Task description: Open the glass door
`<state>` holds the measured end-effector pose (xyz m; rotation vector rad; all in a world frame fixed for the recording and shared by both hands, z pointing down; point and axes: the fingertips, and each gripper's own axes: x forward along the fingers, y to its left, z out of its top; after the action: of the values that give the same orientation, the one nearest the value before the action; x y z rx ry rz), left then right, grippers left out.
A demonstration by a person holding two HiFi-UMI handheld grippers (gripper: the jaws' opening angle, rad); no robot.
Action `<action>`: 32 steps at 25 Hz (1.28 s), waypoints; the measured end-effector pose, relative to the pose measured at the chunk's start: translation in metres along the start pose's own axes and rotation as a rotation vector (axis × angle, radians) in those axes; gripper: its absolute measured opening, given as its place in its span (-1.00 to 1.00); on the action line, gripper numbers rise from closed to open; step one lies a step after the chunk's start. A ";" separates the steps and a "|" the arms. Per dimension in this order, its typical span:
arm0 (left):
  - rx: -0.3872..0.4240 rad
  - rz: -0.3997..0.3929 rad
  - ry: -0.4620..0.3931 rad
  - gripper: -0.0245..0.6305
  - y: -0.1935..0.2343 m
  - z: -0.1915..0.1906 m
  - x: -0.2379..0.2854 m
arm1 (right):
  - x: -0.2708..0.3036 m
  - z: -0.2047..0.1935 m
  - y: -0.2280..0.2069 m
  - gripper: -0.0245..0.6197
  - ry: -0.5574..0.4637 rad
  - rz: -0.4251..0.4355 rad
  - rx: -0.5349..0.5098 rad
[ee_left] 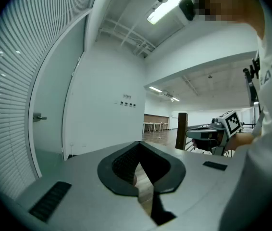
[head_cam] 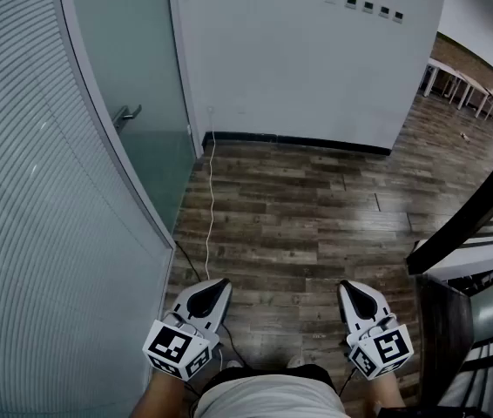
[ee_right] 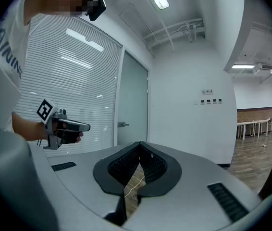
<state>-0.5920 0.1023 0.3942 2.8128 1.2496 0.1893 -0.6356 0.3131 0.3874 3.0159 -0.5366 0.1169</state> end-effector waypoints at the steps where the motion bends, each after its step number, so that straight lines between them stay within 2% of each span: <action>1: -0.002 0.005 -0.002 -0.93 0.007 -0.002 -0.007 | 0.004 -0.001 0.008 -0.92 -0.001 0.000 -0.001; 9: -0.022 0.019 -0.004 -0.93 0.044 -0.010 -0.038 | 0.026 -0.010 0.054 -0.92 0.022 0.015 0.008; 17: -0.021 0.039 0.009 -0.93 0.071 -0.017 -0.023 | 0.063 -0.018 0.050 -0.92 0.019 0.042 0.019; 25: -0.004 0.082 0.020 -0.93 0.109 -0.004 0.027 | 0.127 -0.011 0.011 -0.92 0.001 0.087 0.031; 32: -0.007 0.130 0.025 -0.93 0.136 0.010 0.103 | 0.188 -0.003 -0.060 -0.92 -0.003 0.113 0.039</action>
<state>-0.4219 0.0875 0.4076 2.8955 1.0693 0.2349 -0.4394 0.3055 0.4038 3.0227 -0.7136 0.1303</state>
